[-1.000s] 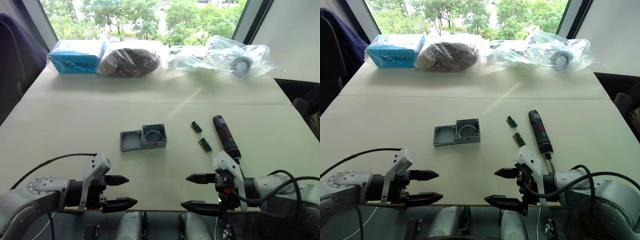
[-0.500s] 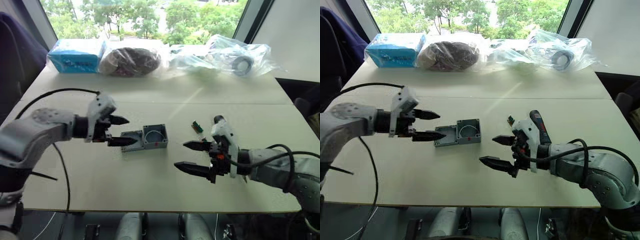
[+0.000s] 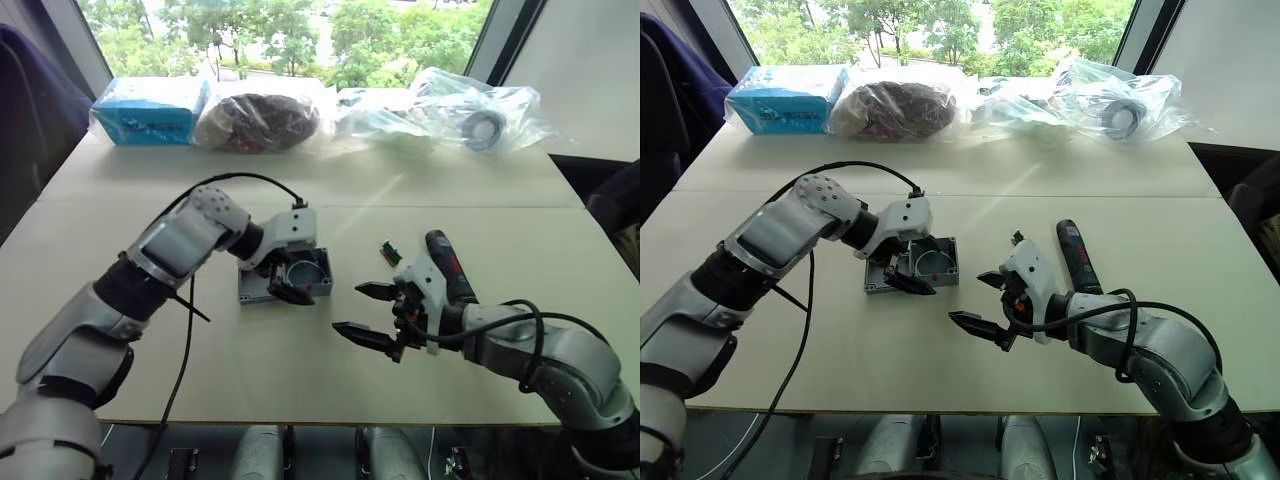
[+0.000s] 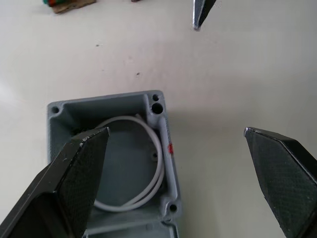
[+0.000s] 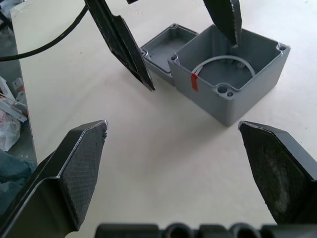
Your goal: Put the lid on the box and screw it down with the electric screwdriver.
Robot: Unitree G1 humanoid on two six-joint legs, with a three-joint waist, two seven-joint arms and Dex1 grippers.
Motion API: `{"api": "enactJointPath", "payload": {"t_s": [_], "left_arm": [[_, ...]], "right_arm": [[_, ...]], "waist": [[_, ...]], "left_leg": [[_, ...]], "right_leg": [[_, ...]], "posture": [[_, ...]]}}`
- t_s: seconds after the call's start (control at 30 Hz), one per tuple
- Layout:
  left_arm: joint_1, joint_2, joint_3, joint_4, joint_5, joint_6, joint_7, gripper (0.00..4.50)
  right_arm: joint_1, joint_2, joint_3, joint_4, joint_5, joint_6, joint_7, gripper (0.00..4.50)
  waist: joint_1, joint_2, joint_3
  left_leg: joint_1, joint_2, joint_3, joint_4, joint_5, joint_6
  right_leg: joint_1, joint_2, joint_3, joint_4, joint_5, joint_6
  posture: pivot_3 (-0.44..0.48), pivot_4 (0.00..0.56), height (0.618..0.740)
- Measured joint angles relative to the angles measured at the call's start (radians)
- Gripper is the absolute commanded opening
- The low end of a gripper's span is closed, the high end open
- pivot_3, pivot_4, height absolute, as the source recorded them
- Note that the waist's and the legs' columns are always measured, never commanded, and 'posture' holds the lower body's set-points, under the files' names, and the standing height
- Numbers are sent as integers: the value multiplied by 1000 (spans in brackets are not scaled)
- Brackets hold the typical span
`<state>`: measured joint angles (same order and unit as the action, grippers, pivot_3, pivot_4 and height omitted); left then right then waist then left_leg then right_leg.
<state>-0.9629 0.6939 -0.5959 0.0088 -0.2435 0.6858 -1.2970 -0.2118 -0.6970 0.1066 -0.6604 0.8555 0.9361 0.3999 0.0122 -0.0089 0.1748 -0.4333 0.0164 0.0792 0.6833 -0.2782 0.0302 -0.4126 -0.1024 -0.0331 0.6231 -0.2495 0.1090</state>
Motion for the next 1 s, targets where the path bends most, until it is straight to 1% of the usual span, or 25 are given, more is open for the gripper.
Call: {"api": "enactJointPath", "payload": {"t_s": [0.17, 0.33, 0.37, 0.4, 0.43, 0.5, 0.53, 0.67, 0.7, 0.9, 1.0], "left_arm": [[14, -18, -19, 4, 44, -4, -22, 4487], [17, -50, -19, 58, 103, -46, -27, 4487], [18, -62, -20, 71, 114, -49, -26, 3975], [19, -71, -20, 78, 125, -57, -27, 3758], [20, -76, -20, 83, 131, -63, -29, 3435], [21, -78, -20, 89, 143, -68, -34, 2636], [22, -78, -20, 89, 149, -72, -39, 2115], [33, -77, -20, 100, 179, -105, -51, 536], [35, -77, -20, 103, 187, -109, -52, 48], [38, -78, -10, 103, 202, -129, -71, 48], [36, -88, -9, 124, 214, -175, -81, 48]], "right_arm": [[41, 7, -35, -16, 8, 21, -10, 4500], [62, -1, -87, -85, 106, 69, -7, 4500], [62, -1, -88, -94, 121, 79, -11, 4500], [61, 0, -90, -97, 131, 86, -17, 4500], [58, 1, -92, -97, 134, 89, -23, 4500], [52, 2, -98, -97, 141, 91, -36, 4500], [49, 2, -103, -97, 142, 91, -42, 4500], [45, 2, -111, -97, 144, 91, -55, 4500], [45, 2, -113, -97, 144, 91, -58, 4500], [45, 2, -117, -97, 149, 91, -60, 4500], [47, -2, -125, -97, 158, 96, -60, 4500]], "waist": [[0, 0, 0], [1, 0, 0], [1, 0, 0], [0, 0, 0], [0, 0, 0], [0, 0, 0], [0, 0, 0], [0, 0, 0], [0, 0, 0], [1, 0, -1], [2, 0, -1]], "left_leg": [[0, 0, 0, 1, 0, 0], [0, 0, -1, 1, 0, 0], [0, 0, -1, 1, 0, 0], [0, 0, -1, 1, 0, 0], [0, 0, -1, 1, 0, 0], [0, 0, -1, 1, 0, 0], [0, 0, -1, 1, 0, 0], [0, 0, -1, 1, 0, 0], [0, 0, -1, 1, 0, 0], [1, 0, -1, 1, 0, 0], [1, 0, -1, 1, 0, 0]], "right_leg": [[-1, 0, 0, 2, 0, 0], [-1, 0, 0, 3, 0, 0], [-1, 0, 0, 3, 0, 0], [-1, 0, 0, 3, 0, 0], [-1, 0, 0, 3, 0, 0], [-1, 0, 0, 4, 0, 0], [-1, 0, 0, 4, 0, 0], [-1, 0, 0, 4, 0, 0], [-1, 0, 0, 4, 0, 0], [-1, 0, 0, 5, 0, 0], [-1, 0, 0, 5, 0, 0]], "posture": [[0, 150, 740], [0, 150, 740], [0, 150, 740], [0, 150, 740], [0, 150, 740], [0, 150, 740], [0, 150, 740], [0, 150, 740], [0, 150, 740], [0, 150, 740], [0, 150, 740]]}}
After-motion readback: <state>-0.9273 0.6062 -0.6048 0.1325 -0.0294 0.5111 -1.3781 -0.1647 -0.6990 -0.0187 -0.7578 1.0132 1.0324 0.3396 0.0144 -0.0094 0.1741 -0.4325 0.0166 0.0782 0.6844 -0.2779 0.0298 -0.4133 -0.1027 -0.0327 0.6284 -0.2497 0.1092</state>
